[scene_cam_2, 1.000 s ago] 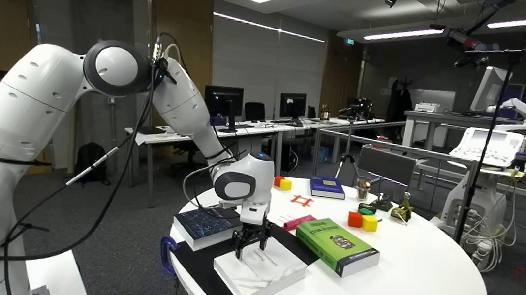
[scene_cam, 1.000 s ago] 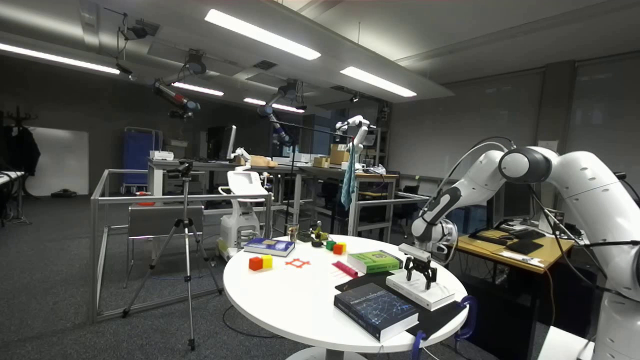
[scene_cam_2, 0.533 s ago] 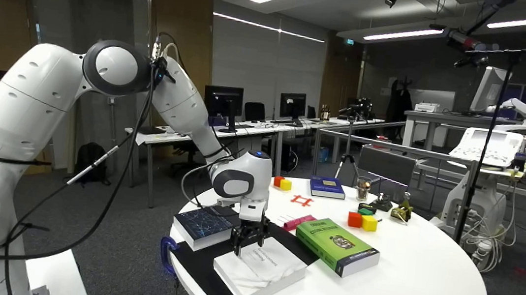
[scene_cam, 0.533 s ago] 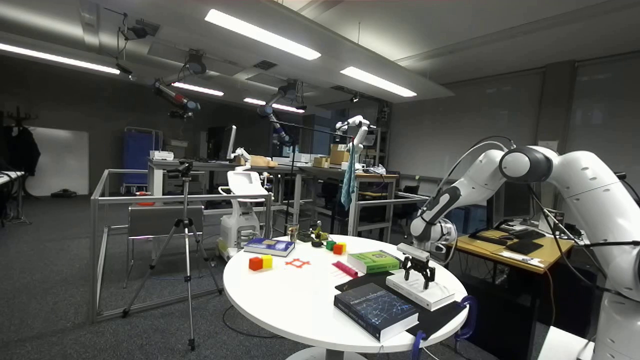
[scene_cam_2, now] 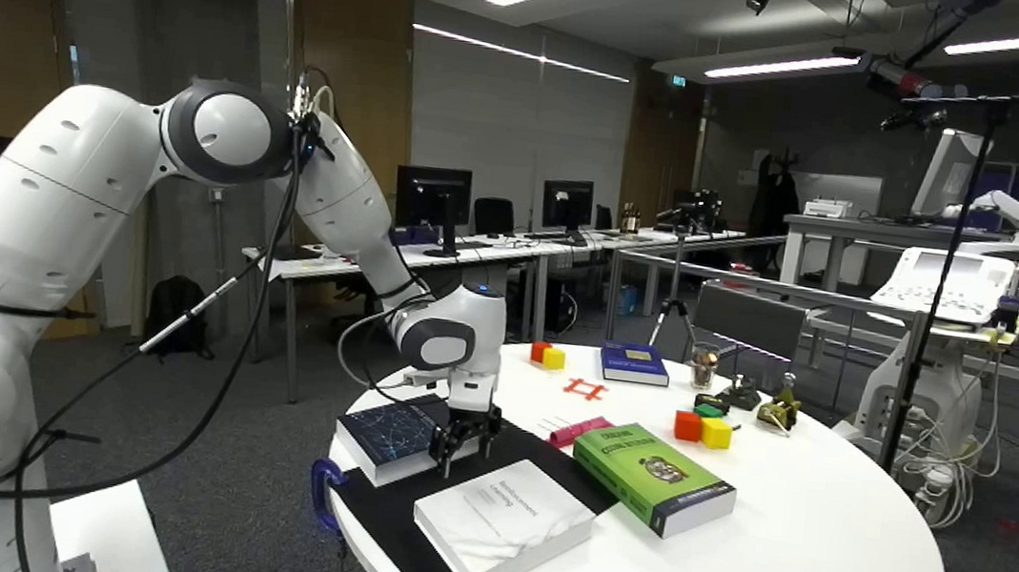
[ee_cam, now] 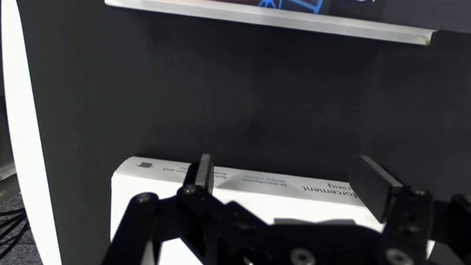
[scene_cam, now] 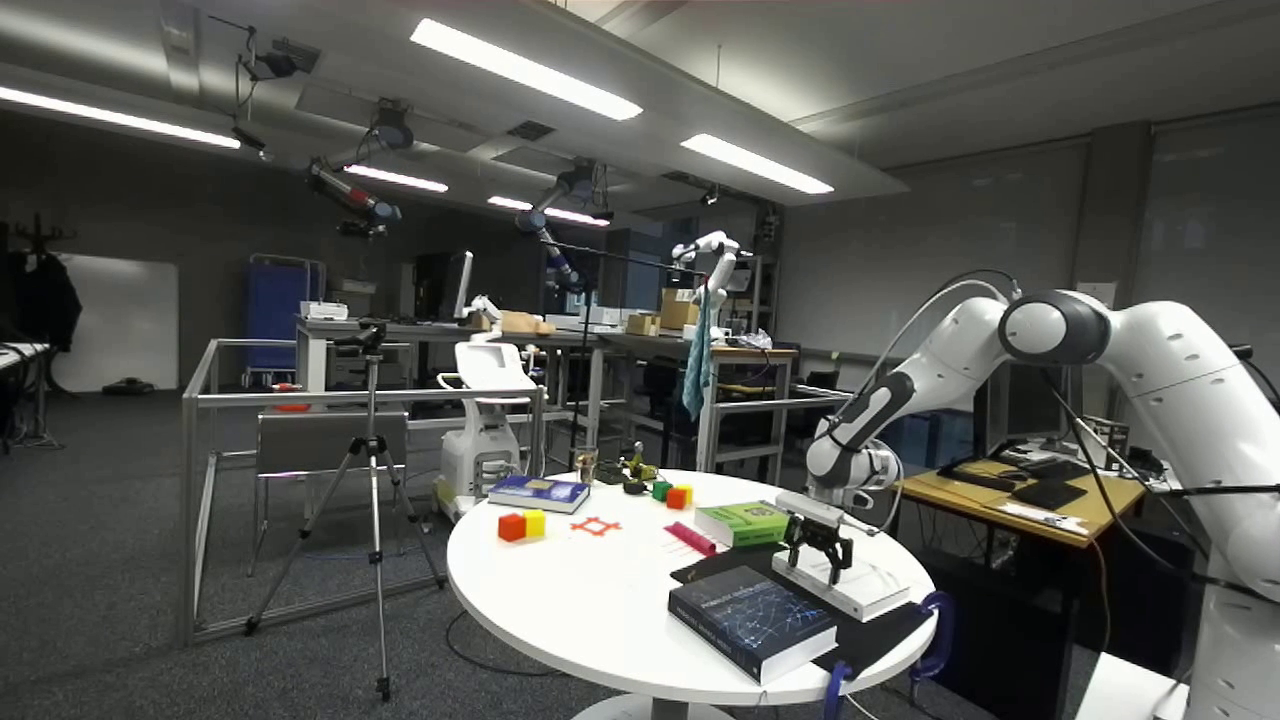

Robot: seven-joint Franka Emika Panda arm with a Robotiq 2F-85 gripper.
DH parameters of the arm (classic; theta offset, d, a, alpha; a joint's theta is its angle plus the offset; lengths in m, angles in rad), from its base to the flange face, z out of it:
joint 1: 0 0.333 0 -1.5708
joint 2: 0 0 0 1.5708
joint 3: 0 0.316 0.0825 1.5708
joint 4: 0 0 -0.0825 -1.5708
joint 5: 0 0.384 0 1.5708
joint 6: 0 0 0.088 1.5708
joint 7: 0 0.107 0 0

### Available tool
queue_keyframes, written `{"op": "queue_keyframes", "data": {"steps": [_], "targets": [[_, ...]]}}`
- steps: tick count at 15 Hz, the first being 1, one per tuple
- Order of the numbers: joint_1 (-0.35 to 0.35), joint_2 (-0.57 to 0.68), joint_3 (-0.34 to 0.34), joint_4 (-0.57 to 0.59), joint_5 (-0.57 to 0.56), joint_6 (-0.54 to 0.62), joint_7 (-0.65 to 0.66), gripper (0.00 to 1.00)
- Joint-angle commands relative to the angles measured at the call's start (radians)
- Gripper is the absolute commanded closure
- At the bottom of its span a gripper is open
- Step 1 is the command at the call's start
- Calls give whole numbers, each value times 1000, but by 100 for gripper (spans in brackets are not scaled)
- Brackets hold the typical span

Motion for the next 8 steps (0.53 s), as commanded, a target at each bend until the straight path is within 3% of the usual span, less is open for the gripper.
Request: {"op": "queue_keyframes", "data": {"steps": [1, 8], "targets": [[20, 0, -6, 11, 6, -18, 41, 0], [19, 45, -9, 22, 8, 17, 107, 0]]}}
